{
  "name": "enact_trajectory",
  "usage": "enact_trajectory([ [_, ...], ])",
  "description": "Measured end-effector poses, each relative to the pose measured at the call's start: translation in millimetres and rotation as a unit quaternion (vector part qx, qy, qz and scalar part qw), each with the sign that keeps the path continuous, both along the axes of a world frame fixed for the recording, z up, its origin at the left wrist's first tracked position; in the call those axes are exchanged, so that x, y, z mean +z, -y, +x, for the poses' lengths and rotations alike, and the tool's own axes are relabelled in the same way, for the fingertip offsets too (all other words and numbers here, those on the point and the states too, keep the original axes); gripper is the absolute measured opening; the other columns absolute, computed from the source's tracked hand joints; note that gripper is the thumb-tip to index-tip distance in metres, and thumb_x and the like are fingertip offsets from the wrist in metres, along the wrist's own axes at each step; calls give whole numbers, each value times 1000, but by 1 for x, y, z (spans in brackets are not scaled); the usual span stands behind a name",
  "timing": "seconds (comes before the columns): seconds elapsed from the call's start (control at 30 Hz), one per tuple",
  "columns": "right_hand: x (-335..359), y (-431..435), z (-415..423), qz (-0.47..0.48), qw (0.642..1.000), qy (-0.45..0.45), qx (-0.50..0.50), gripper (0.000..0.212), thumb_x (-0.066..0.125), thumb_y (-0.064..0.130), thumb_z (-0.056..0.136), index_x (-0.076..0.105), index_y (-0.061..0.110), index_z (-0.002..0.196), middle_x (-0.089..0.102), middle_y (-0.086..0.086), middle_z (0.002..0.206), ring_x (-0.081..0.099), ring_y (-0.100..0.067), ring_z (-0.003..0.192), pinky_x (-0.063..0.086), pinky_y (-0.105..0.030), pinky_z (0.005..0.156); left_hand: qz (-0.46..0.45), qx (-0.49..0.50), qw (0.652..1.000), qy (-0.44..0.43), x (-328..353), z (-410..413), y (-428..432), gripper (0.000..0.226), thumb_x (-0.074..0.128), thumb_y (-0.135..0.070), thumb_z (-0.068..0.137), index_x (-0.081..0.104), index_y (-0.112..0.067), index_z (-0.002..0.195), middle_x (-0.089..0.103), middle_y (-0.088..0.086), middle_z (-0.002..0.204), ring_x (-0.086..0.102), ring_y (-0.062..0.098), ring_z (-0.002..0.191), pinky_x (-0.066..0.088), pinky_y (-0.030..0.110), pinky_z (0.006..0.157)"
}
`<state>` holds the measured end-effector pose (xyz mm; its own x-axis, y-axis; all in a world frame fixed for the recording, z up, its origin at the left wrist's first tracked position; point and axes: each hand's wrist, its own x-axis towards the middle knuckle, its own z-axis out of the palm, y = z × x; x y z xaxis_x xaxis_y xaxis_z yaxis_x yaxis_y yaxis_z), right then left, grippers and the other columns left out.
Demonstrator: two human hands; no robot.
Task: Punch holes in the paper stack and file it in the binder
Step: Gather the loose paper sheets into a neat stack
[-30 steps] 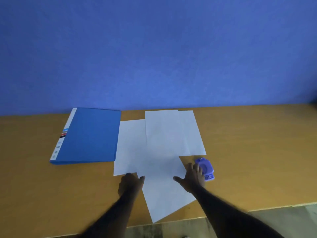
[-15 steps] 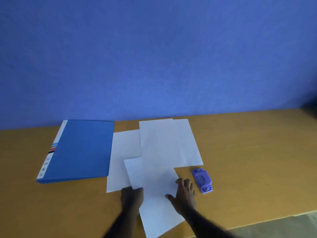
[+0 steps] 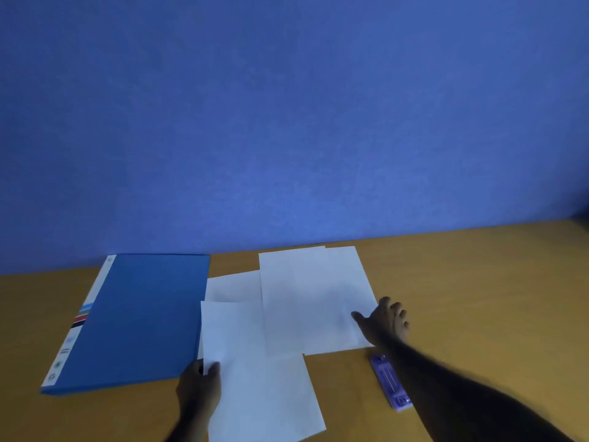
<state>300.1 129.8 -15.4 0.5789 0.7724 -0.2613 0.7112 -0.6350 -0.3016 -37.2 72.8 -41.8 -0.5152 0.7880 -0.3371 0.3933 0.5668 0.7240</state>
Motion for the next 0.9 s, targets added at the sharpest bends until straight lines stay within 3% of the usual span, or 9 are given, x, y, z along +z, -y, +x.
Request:
enact_trajectory([
  [0.17, -11, -15, -3, -39, 996, -67, -49, 116, 71, 76, 59, 28, 7, 142, 33, -20, 146, 33, -37, 134, 33, -46, 108, 16, -3, 1000, 14, -9, 3, -10, 20, 57, -15, 91, 62, 0, 79, 62, 12, 72, 56, 27, 67, 37, 31, 55],
  [0.33, -15, -19, -26, -65, 997, -28, 8, 130, 75, 78, 50, 21, 10, 146, 31, -18, 146, 32, -37, 135, 32, -46, 107, 22, -9, 999, 27, -11, 8, -20, 20, 57, -16, 92, 61, 2, 84, 61, 13, 73, 58, 30, 68, 40, 29, 55],
  [0.47, -20, -21, -36, -82, 996, -13, 16, 127, 81, 70, 51, 20, 10, 145, 31, -18, 147, 31, -37, 135, 33, -47, 105, 21, -16, 999, 30, -9, 11, -27, 19, 58, -16, 92, 62, 1, 83, 64, 16, 78, 59, 31, 72, 44, 32, 62],
  [0.77, -20, -36, -31, -57, 986, -140, -64, 100, 91, 45, 48, 40, 15, 128, 47, -12, 133, 42, -35, 124, 38, -52, 104, 11, -30, 998, 52, -11, 11, -32, 25, 59, -18, 92, 63, 3, 106, 67, 19, 100, 60, 31, 87, 46, 33, 70],
  [0.9, -21, -38, -33, -43, 986, -142, -76, 89, 91, 37, 53, 42, 16, 125, 48, -10, 131, 43, -34, 123, 41, -50, 102, 13, -34, 998, 47, -13, 12, -34, 29, 61, -17, 92, 64, 4, 110, 68, 20, 106, 62, 33, 91, 49, 38, 75],
])
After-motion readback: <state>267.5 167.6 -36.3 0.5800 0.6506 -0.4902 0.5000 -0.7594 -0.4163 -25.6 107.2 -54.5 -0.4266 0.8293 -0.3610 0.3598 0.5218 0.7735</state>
